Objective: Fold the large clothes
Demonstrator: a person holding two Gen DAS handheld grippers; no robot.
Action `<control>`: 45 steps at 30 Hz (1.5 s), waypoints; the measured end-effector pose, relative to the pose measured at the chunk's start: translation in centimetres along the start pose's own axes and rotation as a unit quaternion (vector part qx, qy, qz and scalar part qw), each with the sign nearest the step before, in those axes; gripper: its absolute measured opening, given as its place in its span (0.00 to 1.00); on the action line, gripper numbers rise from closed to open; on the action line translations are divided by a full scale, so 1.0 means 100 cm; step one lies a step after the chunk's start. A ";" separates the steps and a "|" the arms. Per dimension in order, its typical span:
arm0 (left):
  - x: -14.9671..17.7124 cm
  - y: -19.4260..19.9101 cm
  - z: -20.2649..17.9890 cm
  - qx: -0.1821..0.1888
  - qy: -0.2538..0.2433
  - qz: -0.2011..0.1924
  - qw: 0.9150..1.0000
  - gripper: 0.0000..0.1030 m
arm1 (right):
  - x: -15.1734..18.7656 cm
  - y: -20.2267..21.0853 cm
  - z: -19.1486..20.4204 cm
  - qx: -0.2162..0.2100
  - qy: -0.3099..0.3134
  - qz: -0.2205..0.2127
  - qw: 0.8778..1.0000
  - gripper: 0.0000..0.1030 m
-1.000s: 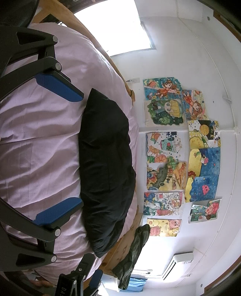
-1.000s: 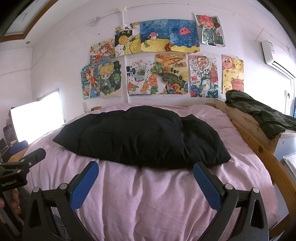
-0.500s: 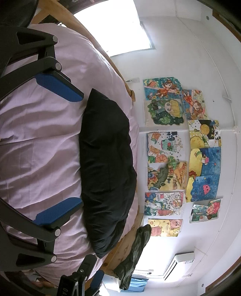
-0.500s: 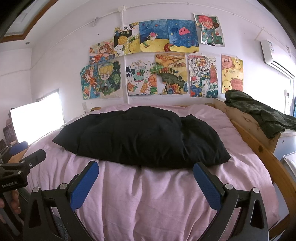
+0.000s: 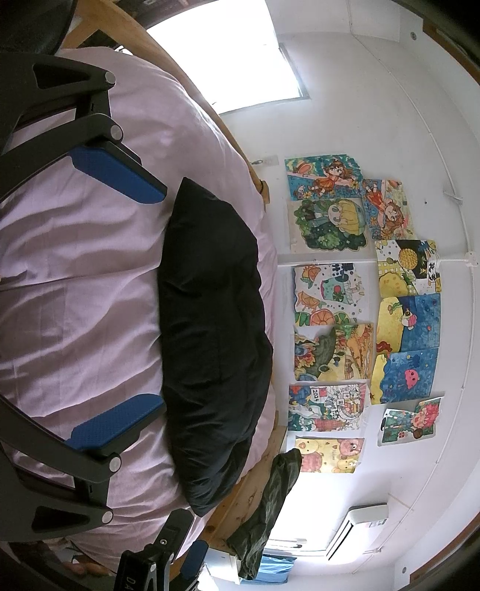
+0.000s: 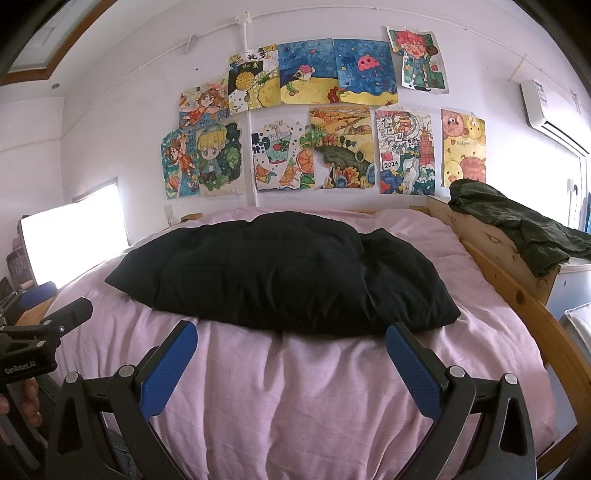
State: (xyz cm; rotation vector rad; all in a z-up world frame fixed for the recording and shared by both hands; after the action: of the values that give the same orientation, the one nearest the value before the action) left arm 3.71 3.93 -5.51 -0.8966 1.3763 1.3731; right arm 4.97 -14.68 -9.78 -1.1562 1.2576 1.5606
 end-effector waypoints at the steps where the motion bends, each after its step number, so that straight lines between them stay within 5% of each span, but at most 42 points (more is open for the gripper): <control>1: 0.000 0.000 0.000 0.000 0.000 0.000 1.000 0.98 | 0.000 0.000 0.000 0.000 0.000 0.000 1.000 1.00; 45: 0.000 0.000 0.006 0.001 -0.002 0.000 1.000 0.99 | 0.001 0.000 -0.001 0.000 -0.001 -0.002 1.000 1.00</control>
State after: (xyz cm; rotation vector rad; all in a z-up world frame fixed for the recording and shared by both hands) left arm 3.81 4.51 -5.43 -0.8927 1.3753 1.3712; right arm 4.97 -14.79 -9.90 -1.1565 1.2537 1.5594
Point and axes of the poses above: each gripper's, at about its wrist camera, not at the fingertips, and y roughly against the way its jaws point, z to its left, x to its underside, the point moved 7 cm from there along -y, roughly the way its jaws point
